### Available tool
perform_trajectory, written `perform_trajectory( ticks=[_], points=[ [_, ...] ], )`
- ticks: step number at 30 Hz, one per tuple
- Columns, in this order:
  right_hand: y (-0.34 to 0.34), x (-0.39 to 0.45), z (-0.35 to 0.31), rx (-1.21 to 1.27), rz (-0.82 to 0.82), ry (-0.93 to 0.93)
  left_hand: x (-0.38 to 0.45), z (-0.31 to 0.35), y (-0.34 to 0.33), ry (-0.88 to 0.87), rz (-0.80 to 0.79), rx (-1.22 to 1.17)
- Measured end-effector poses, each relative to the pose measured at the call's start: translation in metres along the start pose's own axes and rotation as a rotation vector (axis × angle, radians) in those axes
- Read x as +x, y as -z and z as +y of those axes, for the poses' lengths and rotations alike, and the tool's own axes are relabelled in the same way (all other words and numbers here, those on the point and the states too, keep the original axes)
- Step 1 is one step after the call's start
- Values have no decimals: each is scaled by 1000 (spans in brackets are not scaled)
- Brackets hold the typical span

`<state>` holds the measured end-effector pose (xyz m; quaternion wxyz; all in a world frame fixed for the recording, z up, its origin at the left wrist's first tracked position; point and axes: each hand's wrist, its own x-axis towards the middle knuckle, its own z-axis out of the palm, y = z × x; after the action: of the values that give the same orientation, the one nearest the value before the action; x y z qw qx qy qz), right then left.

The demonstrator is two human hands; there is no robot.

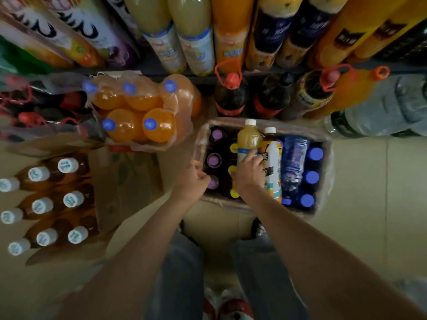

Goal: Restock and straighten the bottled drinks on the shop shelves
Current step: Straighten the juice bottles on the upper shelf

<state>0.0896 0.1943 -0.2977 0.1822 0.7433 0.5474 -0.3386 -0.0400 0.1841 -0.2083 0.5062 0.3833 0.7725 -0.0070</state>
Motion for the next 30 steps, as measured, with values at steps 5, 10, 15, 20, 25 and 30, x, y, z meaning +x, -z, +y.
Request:
perform_trajectory(
  ticks=[5, 10, 15, 20, 25, 30],
  points=[
    [-17, 4, -10, 78, 115, -121, 10, -15, 16, 15, 24, -55],
    [49, -29, -19, 596, -140, -69, -4, -6, 50, 46, 35, -248],
    [163, -131, -98, 555, -141, 360, -72, 50, 140, -29, -47, -600],
    [300, -239, -208, 417, 124, 843, -160, 97, 302, -345, 137, -748],
    [414, -322, -291, 540, 125, 1006, -240, 117, 462, -620, 331, -667],
    [514, -385, -364, 516, 420, 1145, -306, 144, 587, -853, 609, -671]
  ],
)
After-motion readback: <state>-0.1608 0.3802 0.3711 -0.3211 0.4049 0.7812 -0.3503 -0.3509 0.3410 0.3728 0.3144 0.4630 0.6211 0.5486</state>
